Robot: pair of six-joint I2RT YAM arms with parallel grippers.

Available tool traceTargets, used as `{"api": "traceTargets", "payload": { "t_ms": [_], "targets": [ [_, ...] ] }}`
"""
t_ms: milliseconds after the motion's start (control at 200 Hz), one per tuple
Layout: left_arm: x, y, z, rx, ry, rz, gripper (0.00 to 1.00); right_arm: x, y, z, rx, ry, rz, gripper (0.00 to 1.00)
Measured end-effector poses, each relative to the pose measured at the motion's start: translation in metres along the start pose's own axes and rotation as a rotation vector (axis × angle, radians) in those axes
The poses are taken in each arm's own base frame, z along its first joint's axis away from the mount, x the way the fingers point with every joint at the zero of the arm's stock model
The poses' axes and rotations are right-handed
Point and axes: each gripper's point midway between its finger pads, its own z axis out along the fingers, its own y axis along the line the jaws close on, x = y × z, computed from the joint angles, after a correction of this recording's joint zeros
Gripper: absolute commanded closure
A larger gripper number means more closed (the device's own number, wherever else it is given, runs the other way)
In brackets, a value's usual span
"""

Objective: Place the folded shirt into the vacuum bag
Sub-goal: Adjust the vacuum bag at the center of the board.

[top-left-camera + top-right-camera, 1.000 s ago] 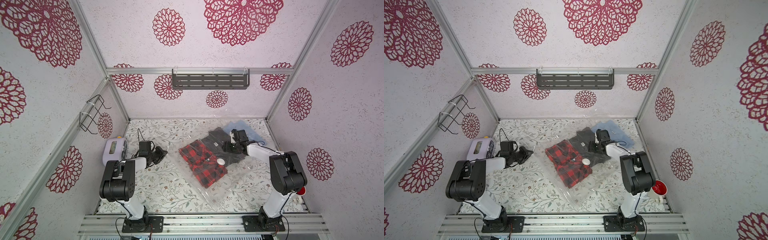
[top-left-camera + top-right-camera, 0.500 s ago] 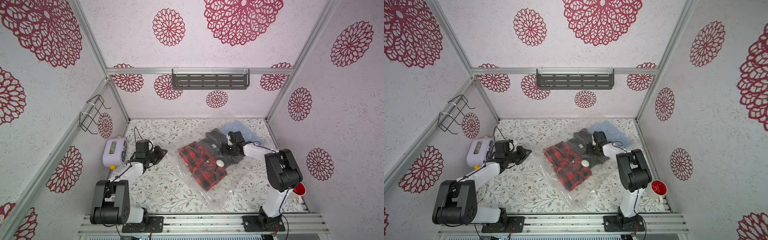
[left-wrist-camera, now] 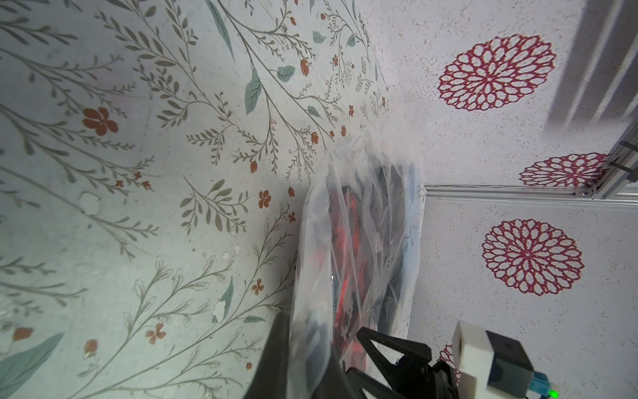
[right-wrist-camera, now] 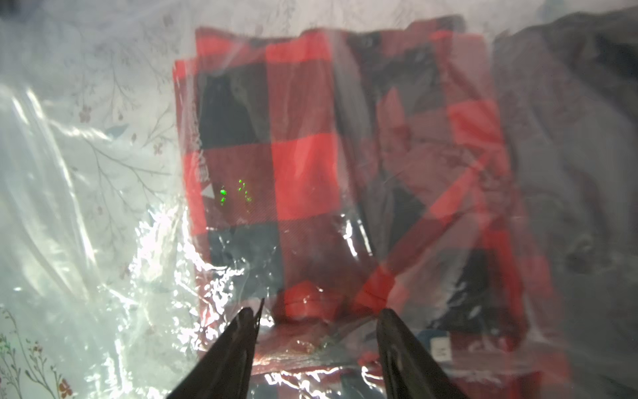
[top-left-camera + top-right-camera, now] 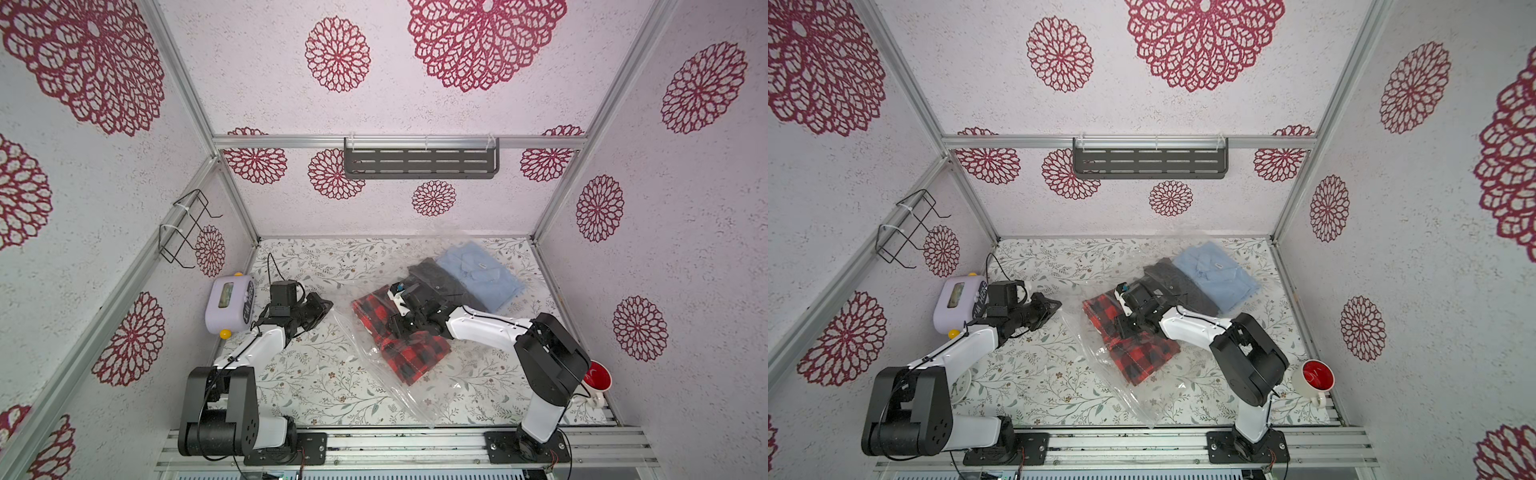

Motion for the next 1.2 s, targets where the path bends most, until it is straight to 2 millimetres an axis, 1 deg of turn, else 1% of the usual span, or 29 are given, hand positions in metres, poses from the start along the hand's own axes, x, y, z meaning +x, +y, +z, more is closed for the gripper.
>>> {"api": "traceTargets", "payload": {
  "t_ms": [80, 115, 140, 305, 410, 505, 570, 700, 811, 876, 996, 1071, 1096, 1201],
  "targets": [
    [0.0, 0.001, 0.0, -0.003, 0.001, 0.0, 1.0, 0.019, -0.005, 0.015, 0.014, 0.044, -0.005, 0.44],
    [0.001, 0.001, 0.0, -0.003, 0.003, 0.0, 1.0, 0.023, -0.007, 0.02, 0.024, 0.051, -0.009, 0.44],
    [0.001, 0.001, 0.0, -0.004, 0.005, 0.0, 1.0, 0.022, -0.007, 0.022, 0.028, 0.047, -0.011, 0.44],
    [0.002, 0.003, 0.0, -0.011, 0.009, -0.004, 1.0, 0.021, -0.004, 0.019, 0.07, 0.028, -0.044, 0.42],
    [0.003, 0.004, 0.0, -0.014, 0.012, -0.006, 1.0, 0.02, 0.008, 0.009, 0.087, 0.017, -0.103, 0.38],
    [0.003, 0.004, 0.0, -0.019, 0.016, -0.009, 1.0, 0.015, 0.032, -0.003, 0.083, -0.024, -0.187, 0.34],
    [0.003, 0.003, -0.001, -0.022, 0.018, -0.012, 1.0, 0.009, 0.055, -0.01, 0.076, -0.062, -0.252, 0.31],
    [0.003, 0.003, -0.002, -0.026, 0.021, -0.015, 1.0, -0.008, 0.104, -0.02, 0.07, -0.165, -0.378, 0.19],
    [0.003, 0.002, -0.003, -0.033, 0.025, -0.019, 1.0, -0.019, 0.136, -0.02, 0.096, -0.242, -0.445, 0.06],
    [0.003, 0.001, -0.004, -0.035, 0.027, -0.02, 1.0, -0.023, 0.147, -0.015, 0.135, -0.276, -0.472, 0.01],
    [0.004, 0.001, -0.006, -0.038, 0.029, -0.023, 1.0, -0.026, 0.153, 0.004, 0.234, -0.304, -0.504, 0.01],
    [0.005, 0.0, -0.008, -0.037, 0.029, -0.022, 1.0, -0.026, 0.15, 0.017, 0.315, -0.311, -0.518, 0.02],
    [0.004, 0.0, -0.008, -0.037, 0.028, -0.022, 1.0, -0.026, 0.148, 0.021, 0.342, -0.311, -0.522, 0.05],
    [0.004, -0.003, -0.01, -0.033, 0.027, -0.021, 1.0, -0.025, 0.137, 0.032, 0.458, -0.313, -0.536, 0.21]
  ]
}}
